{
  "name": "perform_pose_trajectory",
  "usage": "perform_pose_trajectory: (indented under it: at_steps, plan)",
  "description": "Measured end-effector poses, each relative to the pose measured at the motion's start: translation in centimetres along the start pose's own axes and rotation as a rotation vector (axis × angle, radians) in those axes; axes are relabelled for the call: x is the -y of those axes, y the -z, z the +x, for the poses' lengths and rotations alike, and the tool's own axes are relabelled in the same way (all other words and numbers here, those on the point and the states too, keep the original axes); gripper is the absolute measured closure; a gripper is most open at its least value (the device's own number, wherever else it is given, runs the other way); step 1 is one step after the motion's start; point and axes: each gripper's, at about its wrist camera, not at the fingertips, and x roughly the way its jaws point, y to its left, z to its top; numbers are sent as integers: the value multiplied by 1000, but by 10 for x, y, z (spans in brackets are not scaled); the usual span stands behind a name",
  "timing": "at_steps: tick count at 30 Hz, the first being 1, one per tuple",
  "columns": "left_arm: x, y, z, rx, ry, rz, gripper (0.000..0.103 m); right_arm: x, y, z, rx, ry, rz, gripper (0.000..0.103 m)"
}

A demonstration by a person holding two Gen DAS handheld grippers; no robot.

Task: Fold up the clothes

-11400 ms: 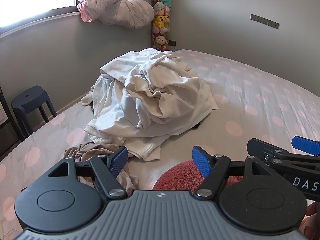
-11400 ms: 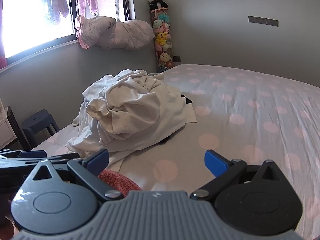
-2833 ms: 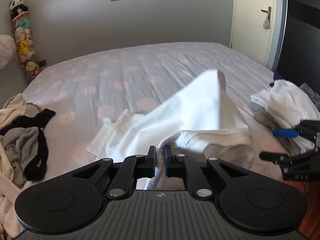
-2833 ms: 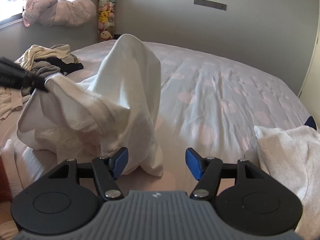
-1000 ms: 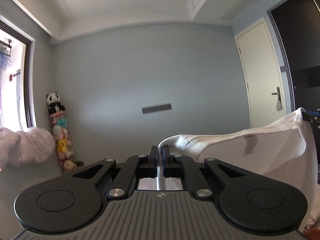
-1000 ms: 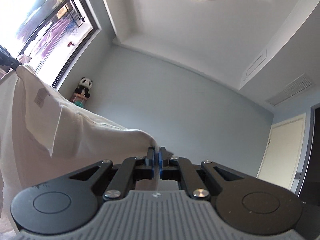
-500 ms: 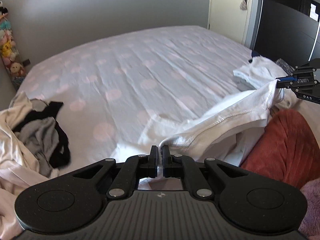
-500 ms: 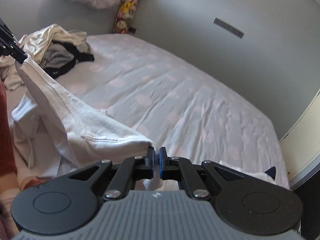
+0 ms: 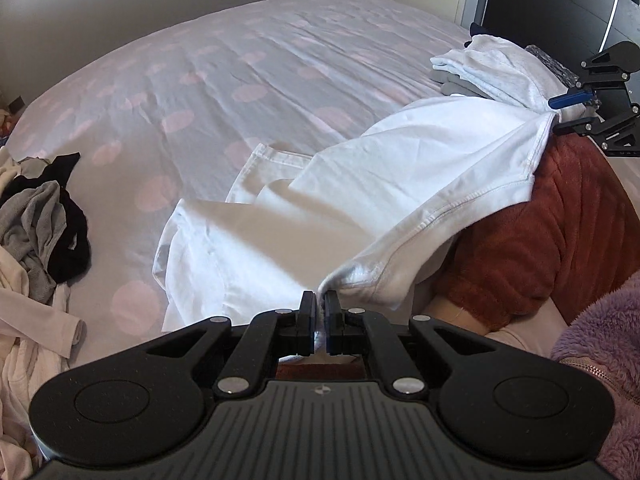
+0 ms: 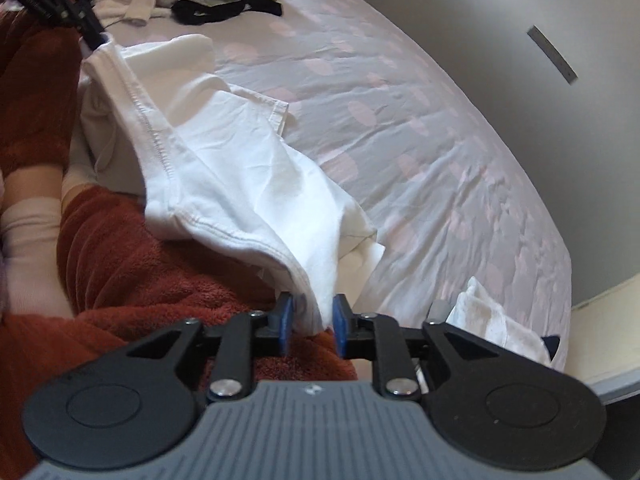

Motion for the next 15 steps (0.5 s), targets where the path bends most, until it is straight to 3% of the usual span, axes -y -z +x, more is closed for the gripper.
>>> perform_pose_trajectory:
  at_steps: [7,15]
  plan:
    - [1,2,-5,20,8,-4,100,-34,-25,-21,22,-34,-387,69]
    - [0,5,-12,48,14,-8,100,-77,-44,4,4,-64,-726,66]
